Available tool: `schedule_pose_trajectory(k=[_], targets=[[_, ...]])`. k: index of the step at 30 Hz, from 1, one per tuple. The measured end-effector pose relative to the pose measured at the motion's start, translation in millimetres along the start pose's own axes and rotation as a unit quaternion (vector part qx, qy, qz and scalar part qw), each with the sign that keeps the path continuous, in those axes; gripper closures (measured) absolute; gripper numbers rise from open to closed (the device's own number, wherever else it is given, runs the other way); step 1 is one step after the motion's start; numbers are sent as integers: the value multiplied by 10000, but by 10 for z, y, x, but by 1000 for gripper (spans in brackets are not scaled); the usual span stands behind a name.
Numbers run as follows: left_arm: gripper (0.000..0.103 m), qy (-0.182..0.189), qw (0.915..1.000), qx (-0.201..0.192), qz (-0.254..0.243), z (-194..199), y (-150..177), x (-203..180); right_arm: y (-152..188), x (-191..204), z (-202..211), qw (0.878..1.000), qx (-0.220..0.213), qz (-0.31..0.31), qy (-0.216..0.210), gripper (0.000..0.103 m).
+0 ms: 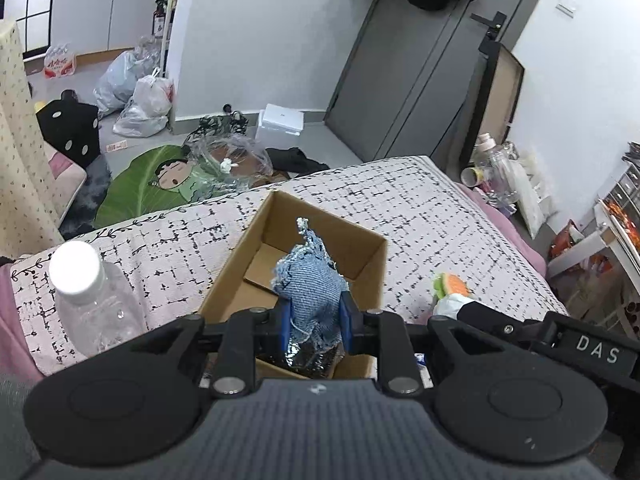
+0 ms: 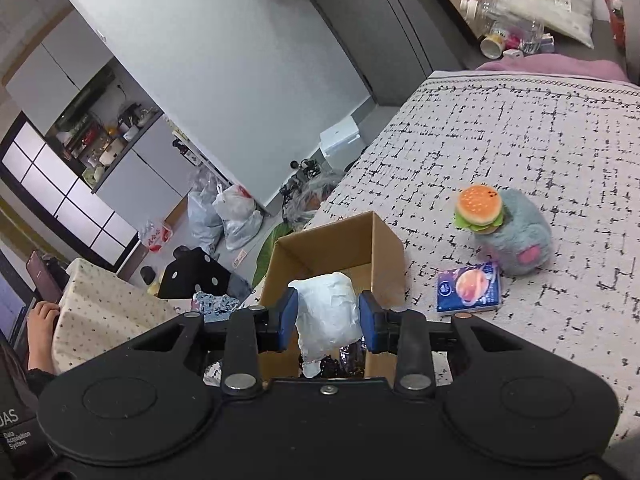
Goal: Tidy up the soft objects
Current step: 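Carry the denim pad and white bundle over the cardboard box, then open both grippers to drop the denim pad and white bundle into the box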
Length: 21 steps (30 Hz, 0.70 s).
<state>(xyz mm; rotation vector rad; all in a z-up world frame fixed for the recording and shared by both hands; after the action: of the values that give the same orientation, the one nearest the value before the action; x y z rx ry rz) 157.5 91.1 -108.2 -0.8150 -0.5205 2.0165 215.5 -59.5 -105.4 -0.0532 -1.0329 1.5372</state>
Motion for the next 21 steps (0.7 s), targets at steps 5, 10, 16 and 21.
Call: schedule_pose_trajectory(k=[5,10,16,21], targets=[[80,-29,9999,122,113,-147,-58,77,-34,52,-151,9999,108,-23,12,70],[80,-52,9996,214,180,-269,-128,130,-78,80,-268,9998,180,-39,39,70],[77,-203,9995,224,86,-376,-170,153,-91,93,-394,9996,278,-76,67,70],[67,-239,9988,348,249,-417,-177,251,-69,121,-491,9993,364,-117,50,70]])
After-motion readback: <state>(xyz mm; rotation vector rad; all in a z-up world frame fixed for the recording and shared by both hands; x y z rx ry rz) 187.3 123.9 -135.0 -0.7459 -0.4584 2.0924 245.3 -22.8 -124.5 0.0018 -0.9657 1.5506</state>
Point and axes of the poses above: each gripper's, at about its wrist camera, not at the fingertips, and z roughly against the way its jaws point, x to its left, y to its underside, the point moved 8 cm from there along -z, roughly the way its jaws point, and after that the axes turned 3 degrees about z, right-handed, at the moved point
